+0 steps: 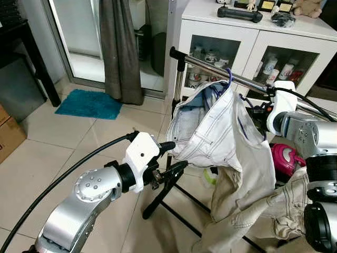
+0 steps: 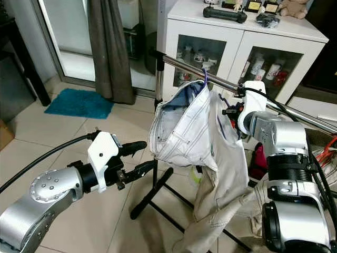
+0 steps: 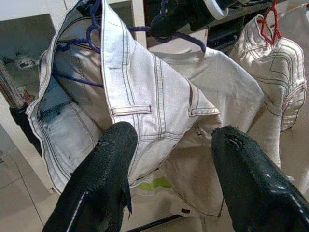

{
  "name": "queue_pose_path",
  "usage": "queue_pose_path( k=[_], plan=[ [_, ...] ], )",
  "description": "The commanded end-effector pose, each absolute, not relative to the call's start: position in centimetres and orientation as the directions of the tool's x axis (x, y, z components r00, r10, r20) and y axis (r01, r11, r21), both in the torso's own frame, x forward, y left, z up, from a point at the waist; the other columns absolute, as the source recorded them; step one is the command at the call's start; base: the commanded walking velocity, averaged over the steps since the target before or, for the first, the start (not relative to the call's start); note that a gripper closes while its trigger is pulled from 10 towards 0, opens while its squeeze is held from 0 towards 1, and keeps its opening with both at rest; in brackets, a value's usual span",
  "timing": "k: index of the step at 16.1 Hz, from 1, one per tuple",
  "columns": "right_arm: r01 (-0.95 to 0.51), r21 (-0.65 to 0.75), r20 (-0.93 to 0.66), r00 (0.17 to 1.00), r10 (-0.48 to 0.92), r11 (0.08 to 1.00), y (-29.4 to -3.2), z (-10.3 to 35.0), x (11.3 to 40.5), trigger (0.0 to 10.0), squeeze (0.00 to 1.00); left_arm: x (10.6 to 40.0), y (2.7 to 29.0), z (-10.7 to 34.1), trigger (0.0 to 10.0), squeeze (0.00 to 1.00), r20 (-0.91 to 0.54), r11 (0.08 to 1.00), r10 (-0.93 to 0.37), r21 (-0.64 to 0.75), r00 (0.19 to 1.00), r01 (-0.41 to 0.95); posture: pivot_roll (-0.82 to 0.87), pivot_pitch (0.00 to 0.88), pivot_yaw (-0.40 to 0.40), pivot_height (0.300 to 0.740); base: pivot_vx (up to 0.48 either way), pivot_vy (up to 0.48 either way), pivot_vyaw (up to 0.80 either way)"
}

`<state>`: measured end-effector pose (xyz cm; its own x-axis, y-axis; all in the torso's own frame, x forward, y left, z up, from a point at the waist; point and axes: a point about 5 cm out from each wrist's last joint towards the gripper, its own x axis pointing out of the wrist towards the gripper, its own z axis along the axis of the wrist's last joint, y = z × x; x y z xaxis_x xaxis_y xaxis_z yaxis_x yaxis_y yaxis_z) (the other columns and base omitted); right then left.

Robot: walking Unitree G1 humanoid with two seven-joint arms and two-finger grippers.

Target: Hang hanger

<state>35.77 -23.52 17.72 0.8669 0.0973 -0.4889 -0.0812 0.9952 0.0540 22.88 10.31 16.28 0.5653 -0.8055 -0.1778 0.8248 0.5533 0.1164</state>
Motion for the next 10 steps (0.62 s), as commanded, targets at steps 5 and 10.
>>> queue_pose_path(
  k=[5,10],
  plan=[
    [-0.074,0.018,-0.426,0.902,0.075,0.997,-24.4,19.1,34.2,0.0,0.0,22.9,9.8,16.7,10.0,0.0,-0.154,0.546,-0.813,0.136,0.562,0.827,0.01,0.0,-0.073,0.74,0.0,0.0,0.0],
    [-0.087,-0.015,-0.38,0.922,0.075,0.996,-24.8,21.1,31.5,0.0,0.0,23.6,10.5,16.1,10.0,0.0,-0.148,0.664,-0.719,0.14,0.679,0.735,0.01,0.0,-0.08,0.74,0.0,0.0,0.0]
  ],
)
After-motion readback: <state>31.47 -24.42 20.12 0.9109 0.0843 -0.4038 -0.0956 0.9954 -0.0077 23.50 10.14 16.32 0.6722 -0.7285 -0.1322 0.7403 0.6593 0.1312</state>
